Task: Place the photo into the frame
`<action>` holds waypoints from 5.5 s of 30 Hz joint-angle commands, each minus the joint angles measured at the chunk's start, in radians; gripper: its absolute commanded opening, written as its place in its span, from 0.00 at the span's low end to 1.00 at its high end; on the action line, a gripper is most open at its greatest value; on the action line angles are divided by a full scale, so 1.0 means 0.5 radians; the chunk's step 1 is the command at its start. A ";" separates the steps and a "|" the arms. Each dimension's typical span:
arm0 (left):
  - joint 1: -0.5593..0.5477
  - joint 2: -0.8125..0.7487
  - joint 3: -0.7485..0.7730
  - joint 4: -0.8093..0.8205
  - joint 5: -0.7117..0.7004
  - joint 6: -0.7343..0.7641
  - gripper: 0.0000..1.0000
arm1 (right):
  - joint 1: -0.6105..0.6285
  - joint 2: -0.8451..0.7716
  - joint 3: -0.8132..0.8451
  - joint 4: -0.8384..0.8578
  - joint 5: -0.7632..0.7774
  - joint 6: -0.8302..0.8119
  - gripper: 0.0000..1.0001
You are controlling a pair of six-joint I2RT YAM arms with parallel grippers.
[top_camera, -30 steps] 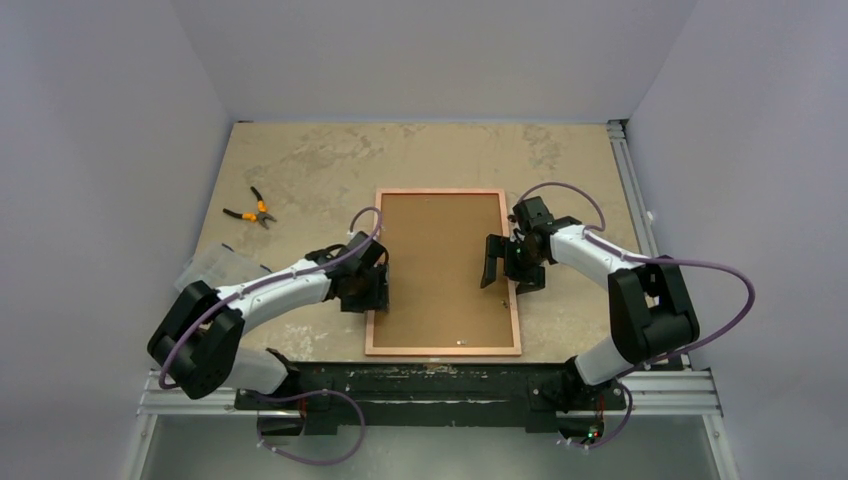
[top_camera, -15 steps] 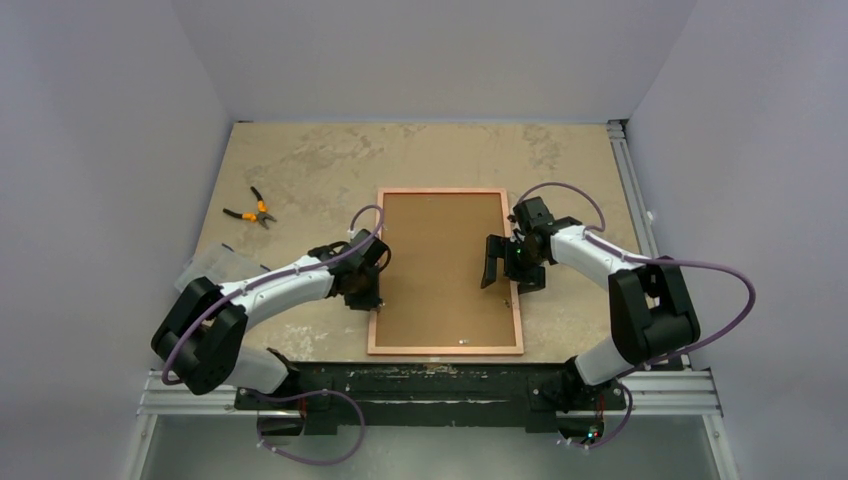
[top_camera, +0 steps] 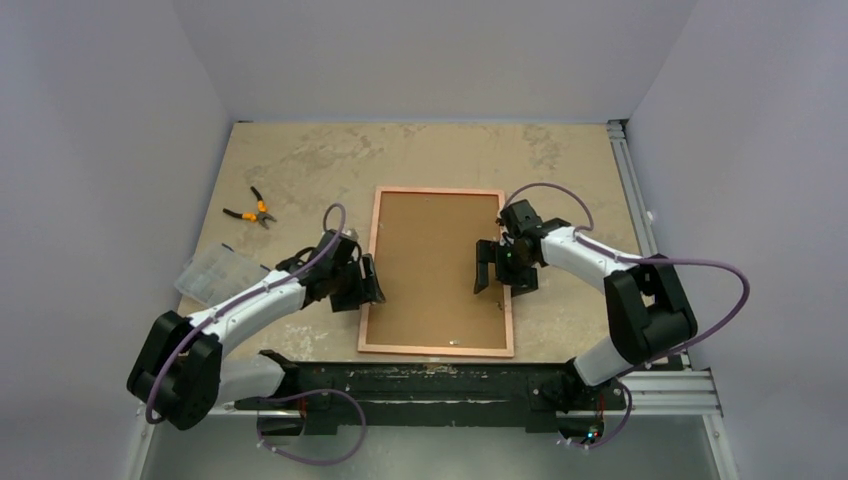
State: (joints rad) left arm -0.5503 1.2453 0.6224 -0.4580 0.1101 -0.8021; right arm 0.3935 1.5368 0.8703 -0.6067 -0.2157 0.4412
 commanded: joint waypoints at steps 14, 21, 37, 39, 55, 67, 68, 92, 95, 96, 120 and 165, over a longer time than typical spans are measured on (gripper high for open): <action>0.107 -0.179 -0.015 -0.181 -0.088 -0.002 0.66 | 0.382 0.044 0.142 -0.219 0.425 0.014 0.89; 0.107 -0.121 -0.015 -0.146 -0.076 -0.003 0.65 | 0.395 -0.032 0.045 -0.255 0.462 0.015 0.73; 0.108 -0.073 -0.015 -0.121 -0.061 0.002 0.65 | 0.485 -0.009 0.080 -0.299 0.642 0.012 0.02; 0.109 -0.065 -0.016 -0.126 -0.060 0.008 0.65 | 0.486 -0.018 0.113 -0.288 0.583 -0.009 0.22; 0.107 -0.020 -0.020 -0.100 -0.067 0.027 0.65 | 0.010 0.427 0.720 -0.211 0.330 -0.090 0.97; 0.108 -0.004 -0.033 -0.065 -0.040 0.029 0.64 | -0.084 0.937 1.134 -0.228 0.368 -0.111 0.78; 0.108 -0.004 -0.033 -0.063 -0.035 0.028 0.64 | -0.087 0.954 1.141 -0.228 0.386 -0.110 0.76; 0.103 0.015 -0.101 0.163 0.175 -0.007 0.56 | -0.123 0.852 1.076 -0.189 0.456 -0.132 0.00; 0.083 0.015 -0.130 0.265 0.262 -0.058 0.50 | -0.133 0.760 1.014 -0.173 0.454 -0.125 0.00; 0.064 0.012 -0.135 0.283 0.268 -0.077 0.48 | -0.138 0.735 0.994 -0.173 0.449 -0.125 0.00; 0.126 0.224 0.392 0.037 -0.018 -0.030 0.66 | -0.185 0.381 0.707 -0.118 0.268 -0.117 0.86; 0.304 1.652 1.781 -0.480 -0.259 0.147 0.56 | -0.187 0.468 0.566 -0.035 0.048 -0.170 0.85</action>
State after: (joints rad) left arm -0.4160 2.0384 1.5013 -0.7525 0.0021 -0.7181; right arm 0.2951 1.7508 1.1931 -0.6521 -0.1062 0.3622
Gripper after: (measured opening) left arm 0.545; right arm 0.851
